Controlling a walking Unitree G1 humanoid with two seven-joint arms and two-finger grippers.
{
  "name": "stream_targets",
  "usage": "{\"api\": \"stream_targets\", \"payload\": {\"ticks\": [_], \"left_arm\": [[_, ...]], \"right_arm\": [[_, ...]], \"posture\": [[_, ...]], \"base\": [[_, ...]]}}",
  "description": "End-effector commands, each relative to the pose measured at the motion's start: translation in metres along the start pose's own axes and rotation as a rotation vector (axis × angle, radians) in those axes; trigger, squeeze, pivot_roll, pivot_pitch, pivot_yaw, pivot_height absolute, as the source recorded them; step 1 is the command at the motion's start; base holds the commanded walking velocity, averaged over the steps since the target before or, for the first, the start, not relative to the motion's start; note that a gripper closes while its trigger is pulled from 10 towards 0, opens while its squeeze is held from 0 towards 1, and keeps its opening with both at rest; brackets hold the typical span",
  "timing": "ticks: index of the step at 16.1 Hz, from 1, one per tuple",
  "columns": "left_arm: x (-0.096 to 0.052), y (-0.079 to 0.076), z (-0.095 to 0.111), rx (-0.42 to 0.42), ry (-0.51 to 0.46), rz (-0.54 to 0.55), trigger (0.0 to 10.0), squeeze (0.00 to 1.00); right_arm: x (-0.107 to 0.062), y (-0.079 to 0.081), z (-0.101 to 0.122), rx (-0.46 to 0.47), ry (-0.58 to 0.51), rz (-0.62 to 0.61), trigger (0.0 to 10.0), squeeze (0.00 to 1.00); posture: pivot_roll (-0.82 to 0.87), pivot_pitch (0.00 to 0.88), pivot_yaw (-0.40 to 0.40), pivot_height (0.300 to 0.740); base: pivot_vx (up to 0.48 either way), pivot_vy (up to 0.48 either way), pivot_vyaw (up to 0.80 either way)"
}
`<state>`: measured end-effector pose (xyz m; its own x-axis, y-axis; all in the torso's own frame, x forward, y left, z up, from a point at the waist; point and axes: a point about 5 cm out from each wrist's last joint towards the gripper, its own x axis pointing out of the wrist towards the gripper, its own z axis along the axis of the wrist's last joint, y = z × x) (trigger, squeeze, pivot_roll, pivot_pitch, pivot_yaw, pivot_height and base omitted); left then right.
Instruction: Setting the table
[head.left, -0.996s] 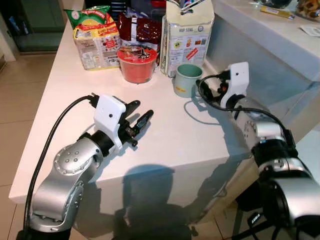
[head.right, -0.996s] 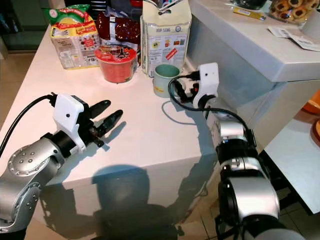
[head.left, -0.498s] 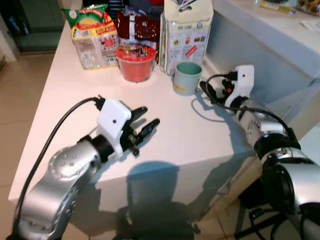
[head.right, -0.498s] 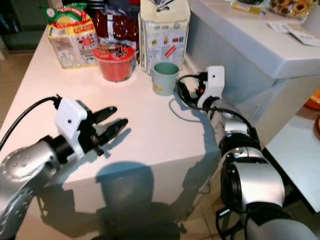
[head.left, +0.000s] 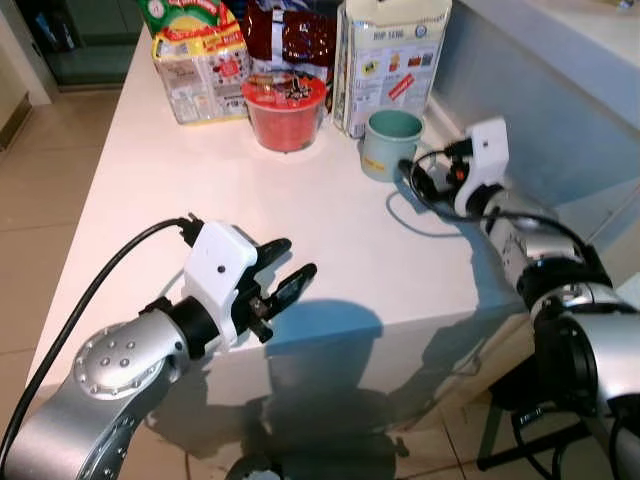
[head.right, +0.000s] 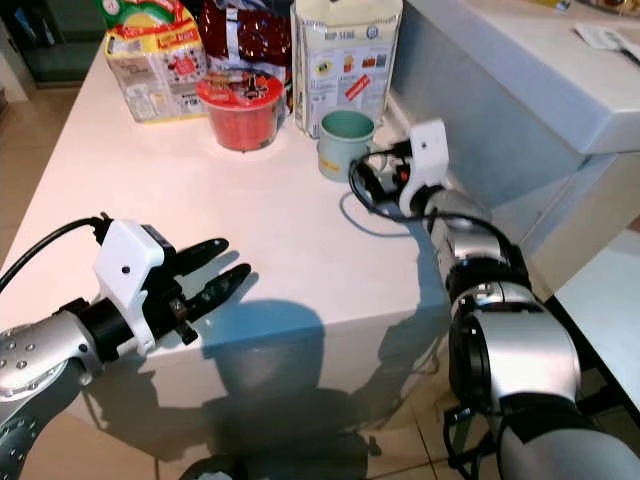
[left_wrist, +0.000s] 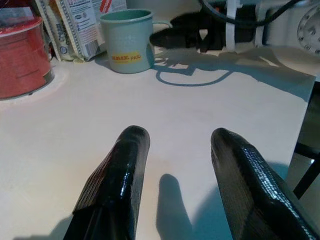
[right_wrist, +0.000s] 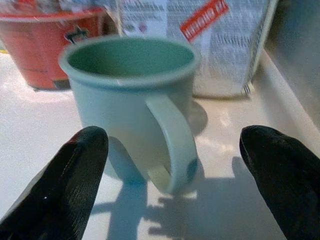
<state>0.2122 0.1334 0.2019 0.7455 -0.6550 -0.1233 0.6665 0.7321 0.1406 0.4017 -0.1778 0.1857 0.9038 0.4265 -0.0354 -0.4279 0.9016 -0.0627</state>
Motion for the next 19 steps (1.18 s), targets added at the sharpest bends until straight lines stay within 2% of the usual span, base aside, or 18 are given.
{"api": "stream_targets", "payload": {"ticks": [1, 5, 6, 7, 9, 14, 19], "left_arm": [[-0.003, -0.003, 0.002, -0.005, 0.001, 0.003, 10.0, 0.00], [-0.005, -0.003, 0.003, -0.013, 0.008, 0.040, 10.0, 0.00], [-0.004, -0.002, 0.004, -0.013, 0.008, 0.039, 10.0, 0.00], [-0.003, -0.002, 0.004, -0.013, 0.009, 0.042, 10.0, 0.00], [-0.004, -0.003, 0.005, -0.016, 0.011, 0.044, 10.0, 0.00], [-0.003, -0.004, 0.004, -0.023, 0.014, 0.038, 10.0, 0.00], [-0.004, -0.005, 0.005, -0.024, 0.006, 0.035, 10.0, 0.00]], "right_arm": [[0.000, -0.001, 0.005, -0.024, -0.005, 0.025, 10.0, 0.00], [0.004, 0.012, 0.004, 0.060, -0.038, 0.133, 10.0, 0.00], [0.005, 0.014, 0.001, 0.071, -0.030, 0.132, 9.1, 0.00], [0.005, 0.016, -0.002, 0.090, -0.024, 0.132, 3.7, 0.00], [0.005, 0.018, -0.003, 0.095, -0.025, 0.150, 0.0, 0.00], [0.007, 0.022, -0.004, 0.103, -0.011, 0.175, 0.0, 0.00], [0.007, 0.021, -0.007, 0.088, 0.024, 0.141, 0.0, 0.00]], "posture": [[0.30, 0.108, -0.020, 0.740], [0.31, 0.106, -0.016, 0.740], [0.31, 0.105, -0.016, 0.740], [0.31, 0.107, -0.016, 0.740], [0.30, 0.108, -0.017, 0.740], [0.31, 0.101, -0.022, 0.740], [0.31, 0.092, -0.025, 0.740]], "base": [[0.000, 0.000, 0.00], [0.000, 0.000, 0.00], [0.000, 0.000, 0.00], [0.000, 0.000, 0.00], [0.000, 0.000, 0.00], [0.000, 0.000, 0.00], [0.000, 0.000, 0.00]]}}
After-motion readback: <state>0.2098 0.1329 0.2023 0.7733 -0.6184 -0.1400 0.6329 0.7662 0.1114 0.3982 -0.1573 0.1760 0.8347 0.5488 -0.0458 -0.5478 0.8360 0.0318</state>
